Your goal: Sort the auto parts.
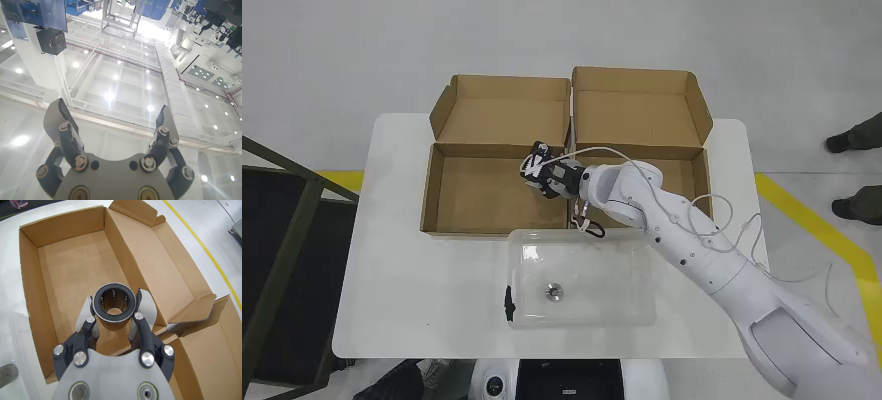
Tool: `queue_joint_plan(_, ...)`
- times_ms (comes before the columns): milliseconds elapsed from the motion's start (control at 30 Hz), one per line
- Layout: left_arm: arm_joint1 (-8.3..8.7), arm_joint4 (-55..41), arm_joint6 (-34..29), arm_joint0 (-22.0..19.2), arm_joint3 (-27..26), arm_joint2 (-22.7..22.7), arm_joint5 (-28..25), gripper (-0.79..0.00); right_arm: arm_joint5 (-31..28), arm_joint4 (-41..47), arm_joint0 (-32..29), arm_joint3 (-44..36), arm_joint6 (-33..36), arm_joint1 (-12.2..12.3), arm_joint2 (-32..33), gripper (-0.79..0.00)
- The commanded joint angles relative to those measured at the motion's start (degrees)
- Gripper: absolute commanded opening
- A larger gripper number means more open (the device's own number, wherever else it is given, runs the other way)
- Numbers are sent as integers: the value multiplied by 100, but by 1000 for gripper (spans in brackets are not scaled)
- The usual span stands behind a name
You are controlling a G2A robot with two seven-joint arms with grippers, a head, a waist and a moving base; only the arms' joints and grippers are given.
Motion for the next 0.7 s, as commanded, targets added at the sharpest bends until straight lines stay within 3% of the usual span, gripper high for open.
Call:
queue_joint_plan(0,0,0,0,0,0,0,0,0,12,-39,20,98,-11,-37,-16,-696)
queue_joint_plan(67,0,0,0,0,0,0,0,0,37,-87,28,180,-11,-72,-29,-539)
queue_joint_plan(100,0,0,0,0,0,0,0,0,39,-103,32,225,-14,-88,-30,-514)
queue_joint_plan(500,0,0,0,0,0,0,0,0,6,-303,32,547,-16,-252,-32,-440)
queue_joint_plan(667,0,0,0,0,0,0,0,0,-25,-377,10,596,2,-303,-13,-252)
